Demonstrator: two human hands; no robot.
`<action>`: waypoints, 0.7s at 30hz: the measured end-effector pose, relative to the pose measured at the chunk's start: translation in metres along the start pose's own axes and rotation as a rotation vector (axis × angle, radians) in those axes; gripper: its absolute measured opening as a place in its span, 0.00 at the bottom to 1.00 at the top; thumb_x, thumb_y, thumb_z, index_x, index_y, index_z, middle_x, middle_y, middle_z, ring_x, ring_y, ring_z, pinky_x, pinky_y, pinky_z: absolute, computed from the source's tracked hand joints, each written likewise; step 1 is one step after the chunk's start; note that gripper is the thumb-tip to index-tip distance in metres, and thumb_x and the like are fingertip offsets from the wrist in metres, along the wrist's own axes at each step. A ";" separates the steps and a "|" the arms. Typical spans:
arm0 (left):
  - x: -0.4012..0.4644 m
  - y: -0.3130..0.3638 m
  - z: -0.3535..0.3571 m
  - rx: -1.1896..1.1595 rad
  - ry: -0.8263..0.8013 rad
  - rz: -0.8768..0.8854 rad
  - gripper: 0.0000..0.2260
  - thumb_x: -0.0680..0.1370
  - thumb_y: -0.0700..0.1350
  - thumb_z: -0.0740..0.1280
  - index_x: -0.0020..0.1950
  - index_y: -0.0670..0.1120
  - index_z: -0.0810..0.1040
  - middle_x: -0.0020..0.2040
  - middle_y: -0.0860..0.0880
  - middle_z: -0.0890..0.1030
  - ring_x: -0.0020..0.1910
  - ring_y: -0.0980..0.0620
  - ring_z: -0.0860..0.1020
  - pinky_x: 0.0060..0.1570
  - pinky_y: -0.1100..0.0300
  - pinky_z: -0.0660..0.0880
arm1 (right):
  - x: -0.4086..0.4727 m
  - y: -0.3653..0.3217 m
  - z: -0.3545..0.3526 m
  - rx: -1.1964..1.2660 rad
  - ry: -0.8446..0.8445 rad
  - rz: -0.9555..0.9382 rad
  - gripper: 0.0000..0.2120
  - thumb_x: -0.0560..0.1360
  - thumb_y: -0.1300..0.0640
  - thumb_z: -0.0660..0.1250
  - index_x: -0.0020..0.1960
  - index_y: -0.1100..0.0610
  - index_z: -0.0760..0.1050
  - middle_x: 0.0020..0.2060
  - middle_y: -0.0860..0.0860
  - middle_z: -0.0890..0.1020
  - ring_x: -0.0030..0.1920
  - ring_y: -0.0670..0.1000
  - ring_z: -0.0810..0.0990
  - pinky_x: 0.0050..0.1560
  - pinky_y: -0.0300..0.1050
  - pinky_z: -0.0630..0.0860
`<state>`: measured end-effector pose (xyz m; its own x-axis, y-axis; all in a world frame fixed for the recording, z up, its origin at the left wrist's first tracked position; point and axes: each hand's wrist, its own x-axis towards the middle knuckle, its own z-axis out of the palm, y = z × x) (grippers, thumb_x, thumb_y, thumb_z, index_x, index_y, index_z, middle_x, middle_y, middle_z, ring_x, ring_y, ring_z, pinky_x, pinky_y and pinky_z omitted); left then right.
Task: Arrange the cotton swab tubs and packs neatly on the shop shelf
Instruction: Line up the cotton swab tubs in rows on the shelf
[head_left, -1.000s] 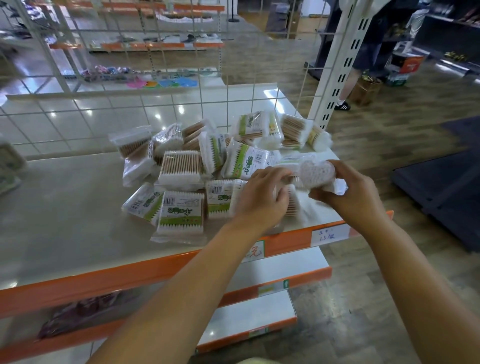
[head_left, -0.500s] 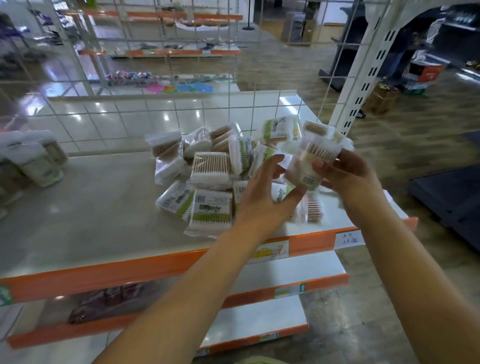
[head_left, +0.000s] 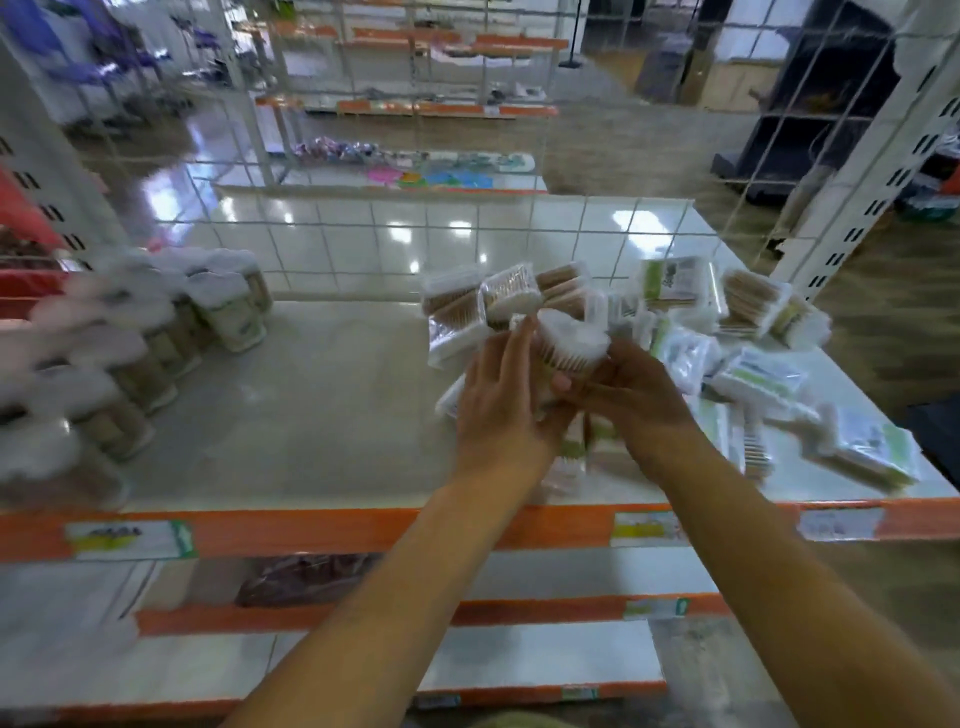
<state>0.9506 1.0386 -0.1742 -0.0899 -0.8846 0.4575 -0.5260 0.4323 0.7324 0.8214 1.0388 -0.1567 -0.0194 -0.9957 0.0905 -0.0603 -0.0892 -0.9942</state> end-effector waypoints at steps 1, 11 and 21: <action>0.001 -0.007 -0.008 0.013 0.024 -0.005 0.32 0.70 0.44 0.73 0.72 0.45 0.64 0.65 0.44 0.70 0.64 0.45 0.69 0.59 0.51 0.71 | 0.004 0.000 0.012 0.003 -0.030 0.000 0.20 0.60 0.59 0.73 0.52 0.52 0.76 0.45 0.51 0.83 0.46 0.47 0.82 0.44 0.40 0.78; 0.008 -0.083 -0.088 0.098 0.327 -0.051 0.28 0.70 0.48 0.71 0.67 0.41 0.69 0.59 0.41 0.74 0.55 0.45 0.75 0.49 0.58 0.72 | 0.042 0.000 0.108 0.006 -0.172 0.062 0.26 0.70 0.53 0.72 0.63 0.58 0.67 0.51 0.51 0.81 0.50 0.41 0.81 0.44 0.32 0.75; 0.020 -0.170 -0.137 0.099 0.530 -0.291 0.25 0.72 0.47 0.71 0.65 0.39 0.71 0.59 0.40 0.76 0.57 0.43 0.75 0.56 0.61 0.68 | 0.052 0.021 0.161 -0.046 -0.112 0.148 0.29 0.69 0.51 0.68 0.67 0.58 0.65 0.47 0.44 0.78 0.46 0.38 0.77 0.42 0.32 0.71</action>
<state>1.1544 0.9715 -0.2210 0.4893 -0.7454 0.4527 -0.5438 0.1451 0.8266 0.9799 0.9811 -0.1825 0.0798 -0.9946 -0.0658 -0.1110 0.0567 -0.9922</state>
